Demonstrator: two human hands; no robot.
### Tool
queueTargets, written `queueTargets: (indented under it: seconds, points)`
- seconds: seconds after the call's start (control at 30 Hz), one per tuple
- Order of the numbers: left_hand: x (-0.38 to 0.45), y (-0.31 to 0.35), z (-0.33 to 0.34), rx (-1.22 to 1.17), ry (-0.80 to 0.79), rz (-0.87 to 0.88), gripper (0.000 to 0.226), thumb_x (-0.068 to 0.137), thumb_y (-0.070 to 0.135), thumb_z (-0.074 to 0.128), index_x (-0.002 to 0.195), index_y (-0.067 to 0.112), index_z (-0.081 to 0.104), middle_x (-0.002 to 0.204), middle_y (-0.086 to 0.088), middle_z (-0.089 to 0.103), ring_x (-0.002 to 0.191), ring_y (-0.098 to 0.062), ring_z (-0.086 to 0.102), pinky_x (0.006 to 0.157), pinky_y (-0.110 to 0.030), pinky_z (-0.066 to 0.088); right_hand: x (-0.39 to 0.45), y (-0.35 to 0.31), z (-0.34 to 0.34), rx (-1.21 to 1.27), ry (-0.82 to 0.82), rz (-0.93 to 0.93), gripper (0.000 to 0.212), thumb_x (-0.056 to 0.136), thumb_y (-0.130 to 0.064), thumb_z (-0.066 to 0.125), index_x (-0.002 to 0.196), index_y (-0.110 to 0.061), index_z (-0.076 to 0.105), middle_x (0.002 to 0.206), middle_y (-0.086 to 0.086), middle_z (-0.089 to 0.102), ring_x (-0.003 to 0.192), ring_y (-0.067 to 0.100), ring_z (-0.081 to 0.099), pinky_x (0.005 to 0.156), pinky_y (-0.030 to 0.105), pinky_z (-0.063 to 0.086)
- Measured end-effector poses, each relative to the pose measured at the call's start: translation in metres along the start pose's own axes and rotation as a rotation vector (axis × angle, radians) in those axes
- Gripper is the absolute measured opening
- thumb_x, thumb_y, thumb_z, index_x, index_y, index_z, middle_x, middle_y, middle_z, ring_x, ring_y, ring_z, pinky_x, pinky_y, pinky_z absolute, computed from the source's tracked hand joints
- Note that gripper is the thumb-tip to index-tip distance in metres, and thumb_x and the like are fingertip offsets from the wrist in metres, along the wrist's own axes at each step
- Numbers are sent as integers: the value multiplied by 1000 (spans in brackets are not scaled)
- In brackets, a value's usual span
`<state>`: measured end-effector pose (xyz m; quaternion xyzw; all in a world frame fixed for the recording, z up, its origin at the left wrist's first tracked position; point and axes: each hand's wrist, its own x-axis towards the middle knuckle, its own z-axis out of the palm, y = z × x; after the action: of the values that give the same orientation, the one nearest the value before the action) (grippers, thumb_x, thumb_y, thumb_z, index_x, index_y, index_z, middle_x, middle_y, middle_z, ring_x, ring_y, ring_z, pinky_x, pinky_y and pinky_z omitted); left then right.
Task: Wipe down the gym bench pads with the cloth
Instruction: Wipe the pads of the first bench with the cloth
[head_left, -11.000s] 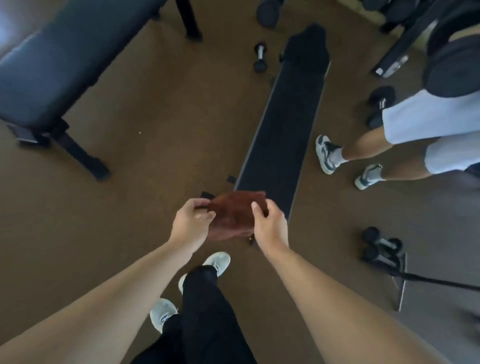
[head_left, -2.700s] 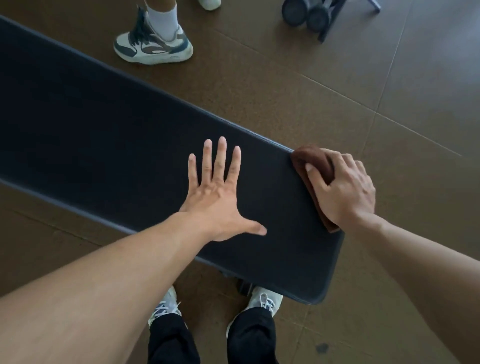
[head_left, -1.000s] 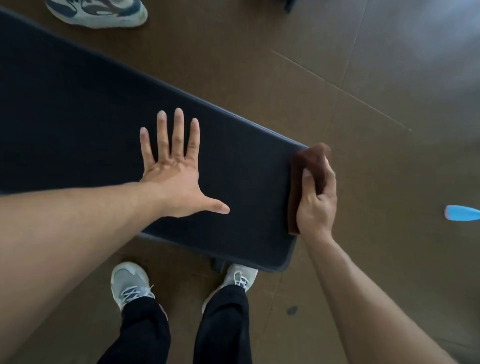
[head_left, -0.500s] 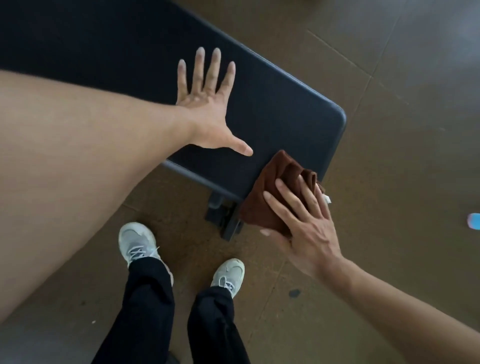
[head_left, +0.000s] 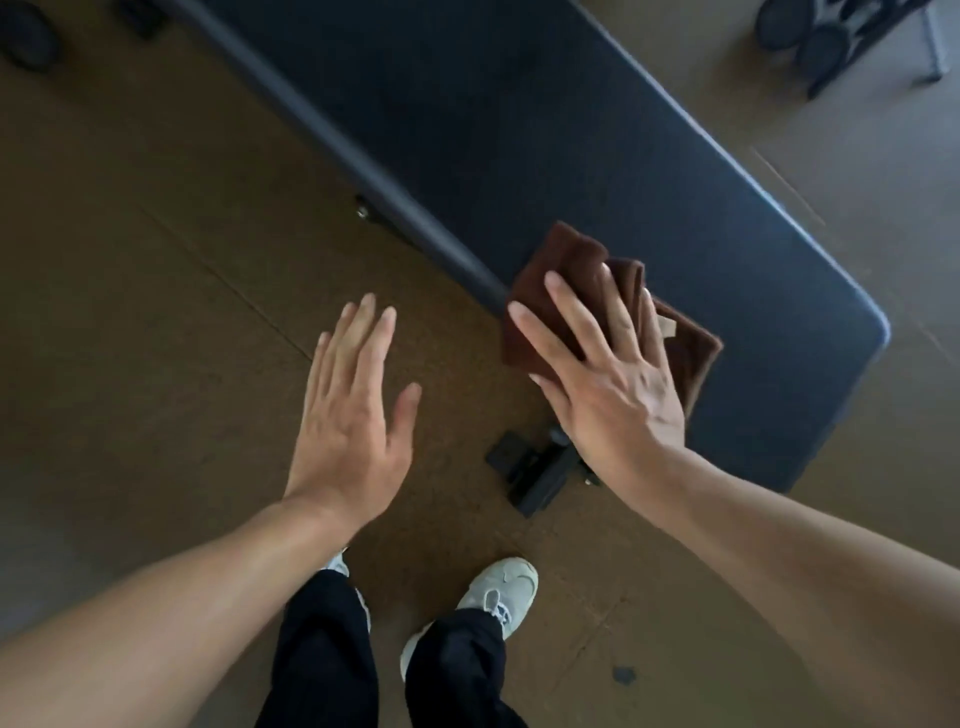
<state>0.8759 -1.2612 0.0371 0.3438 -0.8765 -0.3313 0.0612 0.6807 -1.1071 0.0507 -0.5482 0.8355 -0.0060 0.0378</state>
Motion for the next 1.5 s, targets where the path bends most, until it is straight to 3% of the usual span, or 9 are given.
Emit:
queueTargets:
  seconds: [0.23, 0.4, 0.57, 0.73, 1.0, 1.17, 1.27, 1.37, 1.5]
  points:
    - [13, -19, -21, 21, -72, -70, 83, 98, 24, 59, 162, 25, 4, 169, 9, 4, 153, -2, -5, 123, -25, -2, 142, -59, -2, -13, 44, -136, 78, 101, -34, 62, 165, -36, 17, 174, 3, 12, 160, 37, 5, 127, 64, 9]
    - [34, -9, -35, 4, -113, 70, 80, 97, 15, 58, 162, 18, 11, 170, 2, 5, 156, -10, -4, 128, -39, 10, 61, -21, -4, -20, 46, -83, 83, 95, -31, 73, 164, -33, 26, 173, 3, 18, 160, 32, 8, 127, 61, 12]
    - [50, -12, -41, -7, -143, 116, 75, 99, 15, 54, 162, 20, 12, 170, 2, 1, 156, -12, -7, 128, -39, 9, -15, 10, -1, -60, -2, 21, 83, 93, -29, 78, 160, -34, 30, 169, 2, 24, 159, 34, 18, 120, 68, 26]
    - [49, -39, -48, -62, -119, 35, 78, 97, 14, 59, 161, 19, 15, 170, 2, 8, 156, -12, -1, 127, -40, 15, 56, -19, -4, -94, -23, -96, 83, 92, -35, 73, 162, -32, 27, 170, 7, 23, 159, 34, 13, 123, 67, 20]
    - [49, -82, -76, 43, -131, -18, 91, 90, 16, 70, 161, 17, 13, 169, 2, 9, 155, -11, 3, 126, -33, 8, 275, -119, -3, -31, 75, -167, 83, 95, -37, 67, 164, -36, 20, 173, 2, 15, 160, 35, 7, 126, 65, 12]
    - [54, -78, -89, 165, -207, 82, 99, 85, 17, 73, 161, 17, 9, 169, -2, 4, 156, -15, 0, 125, -37, 9, 248, -103, -13, -3, 44, -192, 81, 97, -36, 65, 165, -33, 21, 173, 3, 15, 160, 33, 3, 129, 59, 9]
    - [77, -56, -96, 156, -214, 208, 94, 89, 13, 66, 162, 19, 6, 170, -3, 1, 156, -15, -6, 126, -38, 8, 161, -68, -16, 44, -5, -37, 76, 100, -43, 60, 165, -33, 21, 173, 2, 16, 161, 31, -3, 129, 59, 6]
    - [108, -32, -98, 208, -282, 336, 90, 95, 16, 55, 162, 19, -5, 169, -3, -13, 154, -17, -19, 127, -39, 2, 52, -30, -17, 102, -33, 314, 72, 102, -59, 48, 164, -32, 23, 172, -1, 17, 161, 25, 0, 128, 59, 11]
    - [134, -4, -89, 359, -489, 466, 87, 100, 18, 44, 158, 22, -20, 162, -1, -34, 147, -18, -37, 126, -40, -8, 24, -17, -21, 269, -104, 732, 71, 95, -72, 26, 160, -49, 8, 173, -14, 4, 157, 4, -17, 129, 46, -5]
